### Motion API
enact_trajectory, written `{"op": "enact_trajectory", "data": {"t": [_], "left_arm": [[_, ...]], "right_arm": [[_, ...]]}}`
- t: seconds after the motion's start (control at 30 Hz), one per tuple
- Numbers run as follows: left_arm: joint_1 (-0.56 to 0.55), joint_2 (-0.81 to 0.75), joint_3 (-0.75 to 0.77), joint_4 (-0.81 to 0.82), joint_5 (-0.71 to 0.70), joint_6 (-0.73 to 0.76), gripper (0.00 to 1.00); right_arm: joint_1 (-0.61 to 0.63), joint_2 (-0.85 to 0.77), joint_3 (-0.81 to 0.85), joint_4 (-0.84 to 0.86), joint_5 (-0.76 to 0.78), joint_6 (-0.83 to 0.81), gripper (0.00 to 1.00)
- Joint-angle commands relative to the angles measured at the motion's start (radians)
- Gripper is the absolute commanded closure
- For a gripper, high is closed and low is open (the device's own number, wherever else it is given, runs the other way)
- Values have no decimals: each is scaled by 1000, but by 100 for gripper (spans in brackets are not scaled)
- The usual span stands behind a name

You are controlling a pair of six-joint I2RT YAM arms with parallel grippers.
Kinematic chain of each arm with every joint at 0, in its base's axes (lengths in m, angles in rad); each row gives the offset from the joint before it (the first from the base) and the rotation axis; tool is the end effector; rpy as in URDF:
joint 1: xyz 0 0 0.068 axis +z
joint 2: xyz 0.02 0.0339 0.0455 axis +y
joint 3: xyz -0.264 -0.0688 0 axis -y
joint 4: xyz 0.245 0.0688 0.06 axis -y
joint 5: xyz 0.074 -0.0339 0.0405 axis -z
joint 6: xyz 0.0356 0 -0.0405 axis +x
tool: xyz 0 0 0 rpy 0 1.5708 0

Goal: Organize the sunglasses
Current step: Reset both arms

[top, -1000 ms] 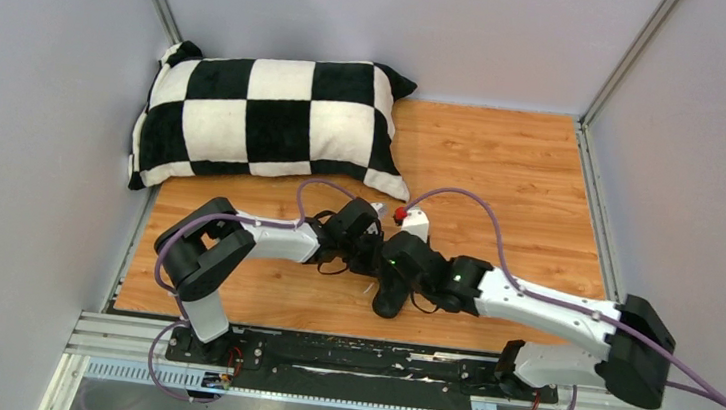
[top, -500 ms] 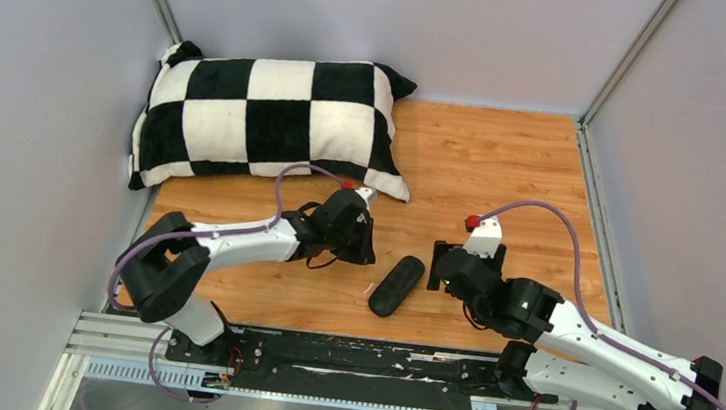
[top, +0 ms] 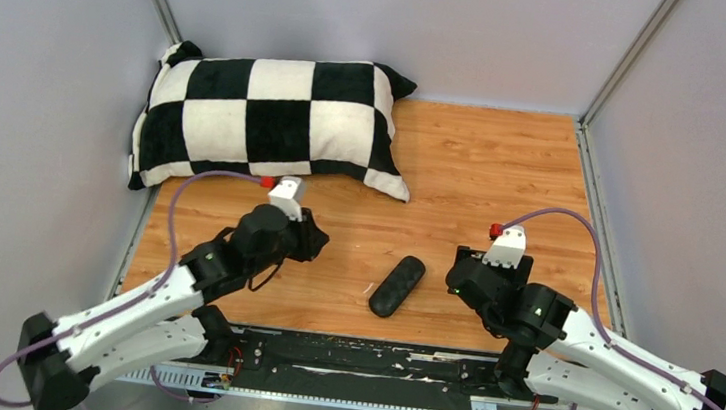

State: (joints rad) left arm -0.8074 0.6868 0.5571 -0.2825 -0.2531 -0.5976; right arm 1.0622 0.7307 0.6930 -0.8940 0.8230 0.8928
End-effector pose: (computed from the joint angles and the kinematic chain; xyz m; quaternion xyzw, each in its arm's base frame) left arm 0.1212 -0.1137 0.2652 0.0182 0.8328 -0.2703 0.4827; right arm 0.0856 0.1000 0.2616 0.0516 0.8776 0.0264 0.4758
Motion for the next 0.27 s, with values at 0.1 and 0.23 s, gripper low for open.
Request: {"op": "enact_trajectory", "data": {"t": [0.1, 0.23], "left_arm": [[4, -375, -118, -224, -286, -83, 47], [3, -470, -130, -289, -338, -132, 43]], "right_arm": [[-21, 90, 54, -48, 85, 11, 8], [-21, 141, 54, -29, 79, 5, 8]]}}
